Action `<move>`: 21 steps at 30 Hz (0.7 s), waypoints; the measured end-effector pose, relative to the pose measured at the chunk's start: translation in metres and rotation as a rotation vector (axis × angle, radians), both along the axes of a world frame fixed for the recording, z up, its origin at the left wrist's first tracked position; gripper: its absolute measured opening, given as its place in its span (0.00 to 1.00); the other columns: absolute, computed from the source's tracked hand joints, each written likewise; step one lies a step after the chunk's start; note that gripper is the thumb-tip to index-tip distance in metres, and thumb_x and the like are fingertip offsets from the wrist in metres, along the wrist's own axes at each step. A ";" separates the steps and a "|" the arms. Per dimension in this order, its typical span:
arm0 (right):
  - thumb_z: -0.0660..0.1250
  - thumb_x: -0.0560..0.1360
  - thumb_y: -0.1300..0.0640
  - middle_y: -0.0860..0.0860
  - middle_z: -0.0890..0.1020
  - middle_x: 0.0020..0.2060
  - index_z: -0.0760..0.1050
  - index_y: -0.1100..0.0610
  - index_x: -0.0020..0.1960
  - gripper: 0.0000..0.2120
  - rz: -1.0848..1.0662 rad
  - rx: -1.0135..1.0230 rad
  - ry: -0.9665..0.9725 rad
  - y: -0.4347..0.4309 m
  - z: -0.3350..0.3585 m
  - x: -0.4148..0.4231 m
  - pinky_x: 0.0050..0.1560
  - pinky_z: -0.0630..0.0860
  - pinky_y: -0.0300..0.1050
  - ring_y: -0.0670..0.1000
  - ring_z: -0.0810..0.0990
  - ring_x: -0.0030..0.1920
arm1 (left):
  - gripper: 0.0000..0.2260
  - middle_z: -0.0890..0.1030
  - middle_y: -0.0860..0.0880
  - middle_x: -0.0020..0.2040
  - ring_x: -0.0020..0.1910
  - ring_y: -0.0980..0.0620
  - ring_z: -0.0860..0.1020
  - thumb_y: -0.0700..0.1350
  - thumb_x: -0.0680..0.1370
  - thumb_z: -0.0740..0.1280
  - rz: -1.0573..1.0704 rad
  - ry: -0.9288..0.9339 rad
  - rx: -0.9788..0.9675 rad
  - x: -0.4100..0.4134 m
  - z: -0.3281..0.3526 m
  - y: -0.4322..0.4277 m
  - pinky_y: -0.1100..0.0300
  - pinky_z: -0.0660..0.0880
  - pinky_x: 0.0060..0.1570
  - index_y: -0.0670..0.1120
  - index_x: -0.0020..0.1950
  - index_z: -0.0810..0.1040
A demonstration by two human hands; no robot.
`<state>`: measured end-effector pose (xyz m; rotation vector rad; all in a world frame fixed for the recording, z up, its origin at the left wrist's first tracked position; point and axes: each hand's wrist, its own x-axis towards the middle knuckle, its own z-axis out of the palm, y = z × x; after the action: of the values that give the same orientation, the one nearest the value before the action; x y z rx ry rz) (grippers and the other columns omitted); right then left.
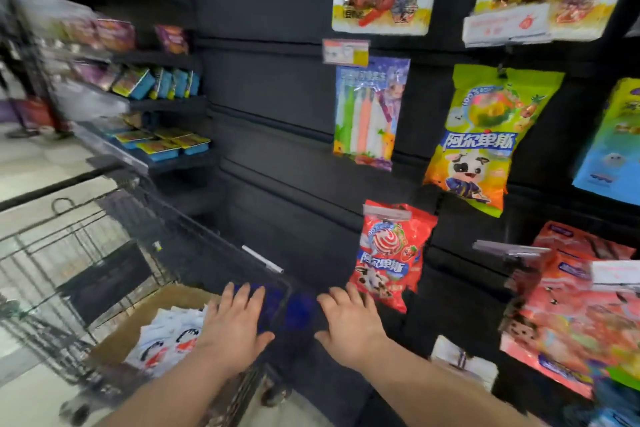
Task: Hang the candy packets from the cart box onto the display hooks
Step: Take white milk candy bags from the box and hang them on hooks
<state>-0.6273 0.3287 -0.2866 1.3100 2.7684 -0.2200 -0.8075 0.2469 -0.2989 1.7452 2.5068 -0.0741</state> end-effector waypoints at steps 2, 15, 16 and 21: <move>0.60 0.79 0.47 0.53 0.57 0.76 0.55 0.53 0.76 0.29 0.027 -0.013 0.002 -0.018 -0.003 -0.034 0.74 0.47 0.62 0.60 0.47 0.77 | 0.36 0.49 0.48 0.80 0.79 0.43 0.47 0.63 0.78 0.57 0.034 0.004 -0.019 -0.033 0.001 -0.024 0.47 0.52 0.75 0.50 0.80 0.46; 0.59 0.79 0.48 0.52 0.57 0.76 0.56 0.52 0.76 0.28 0.131 -0.073 -0.104 -0.055 -0.015 -0.164 0.74 0.45 0.61 0.59 0.48 0.77 | 0.36 0.48 0.46 0.80 0.79 0.42 0.45 0.64 0.79 0.54 0.154 -0.043 -0.071 -0.157 -0.015 -0.087 0.43 0.49 0.76 0.48 0.80 0.45; 0.59 0.79 0.48 0.52 0.57 0.76 0.56 0.52 0.76 0.28 0.132 -0.084 -0.105 -0.050 -0.016 -0.170 0.74 0.44 0.61 0.59 0.47 0.77 | 0.36 0.49 0.46 0.80 0.79 0.42 0.45 0.64 0.79 0.54 0.157 -0.041 -0.071 -0.162 -0.017 -0.084 0.42 0.49 0.76 0.48 0.80 0.45; 0.58 0.79 0.46 0.52 0.58 0.76 0.56 0.51 0.76 0.27 0.149 -0.116 -0.089 -0.012 -0.032 -0.211 0.75 0.45 0.60 0.58 0.48 0.78 | 0.35 0.49 0.45 0.80 0.79 0.41 0.45 0.62 0.79 0.57 0.201 -0.063 -0.080 -0.194 -0.023 -0.064 0.41 0.47 0.76 0.48 0.79 0.47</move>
<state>-0.8387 0.3163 -0.3191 1.0555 2.7168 -0.3002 -1.0018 0.1834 -0.3222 1.4350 2.5799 -0.1031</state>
